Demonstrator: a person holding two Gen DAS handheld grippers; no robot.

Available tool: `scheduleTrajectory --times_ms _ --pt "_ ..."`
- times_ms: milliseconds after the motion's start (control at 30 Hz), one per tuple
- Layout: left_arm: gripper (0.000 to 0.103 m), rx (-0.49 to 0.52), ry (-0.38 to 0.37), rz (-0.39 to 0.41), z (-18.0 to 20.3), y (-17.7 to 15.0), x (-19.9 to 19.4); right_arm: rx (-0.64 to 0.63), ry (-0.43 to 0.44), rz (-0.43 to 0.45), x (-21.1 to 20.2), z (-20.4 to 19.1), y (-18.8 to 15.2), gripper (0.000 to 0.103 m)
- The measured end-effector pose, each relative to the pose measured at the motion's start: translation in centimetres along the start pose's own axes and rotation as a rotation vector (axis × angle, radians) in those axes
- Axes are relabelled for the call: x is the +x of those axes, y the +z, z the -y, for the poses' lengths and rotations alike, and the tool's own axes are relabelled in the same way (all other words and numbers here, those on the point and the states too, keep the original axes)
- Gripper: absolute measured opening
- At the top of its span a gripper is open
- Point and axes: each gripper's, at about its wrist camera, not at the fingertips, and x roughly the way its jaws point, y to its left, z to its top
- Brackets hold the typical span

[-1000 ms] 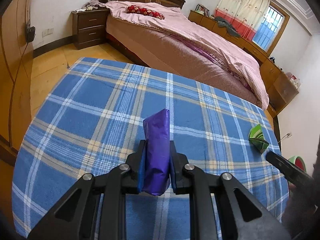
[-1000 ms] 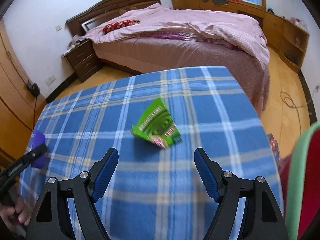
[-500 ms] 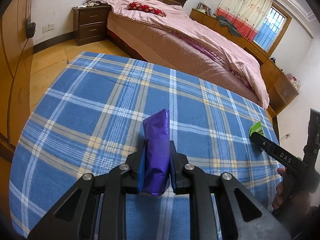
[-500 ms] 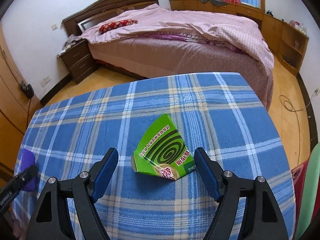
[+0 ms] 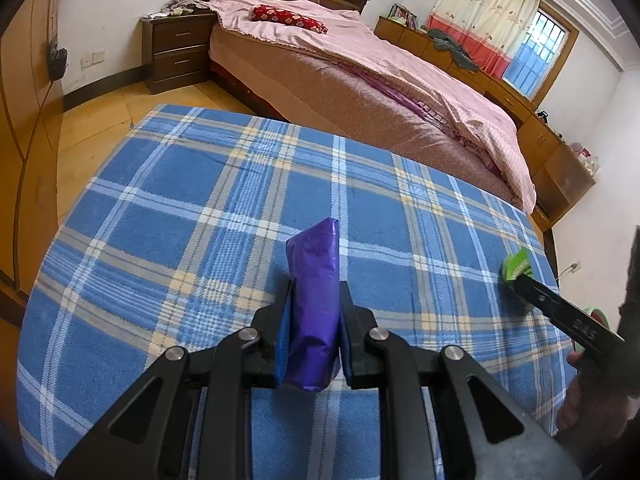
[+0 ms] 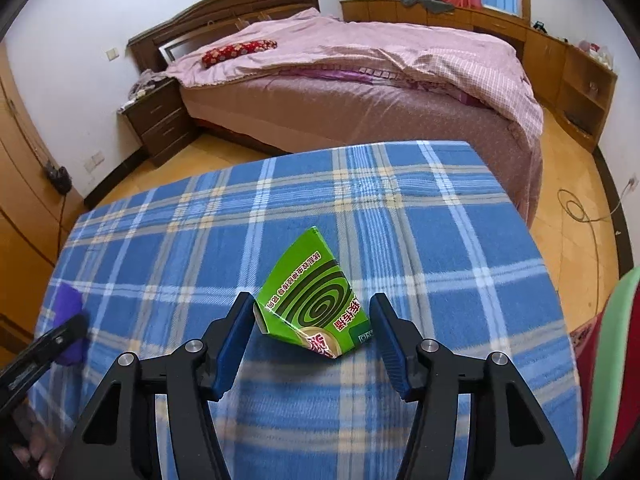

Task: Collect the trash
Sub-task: 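Carry the green packet with the right tool and the purple bag with the left tool over the bucket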

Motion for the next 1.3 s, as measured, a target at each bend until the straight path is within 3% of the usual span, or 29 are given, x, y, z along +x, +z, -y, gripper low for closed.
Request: scheduleTrajectory --times_ms 433,667,1033,1300 --pt "0.020 0.056 -0.051 0.021 1.8 -0.4 -1.4 0.061 0.034 0.055 -9.0 1.8 -4.0 0.061" --pt "0.020 0.101 -0.123 0.019 3.6 -0.9 -2.5 0.111 0.025 0.106 -13.4 3.5 -6.5 0.061" --pt "0.020 0.207 -0.178 0.028 8.1 -2.2 -6.1 0.215 -0.066 0.198 -19.9 8.0 -10.1 0.061" --pt "0.020 0.290 -0.226 0.014 12.2 -4.4 -8.7 0.302 -0.104 0.235 -22.3 11.7 -12.5 0.061"
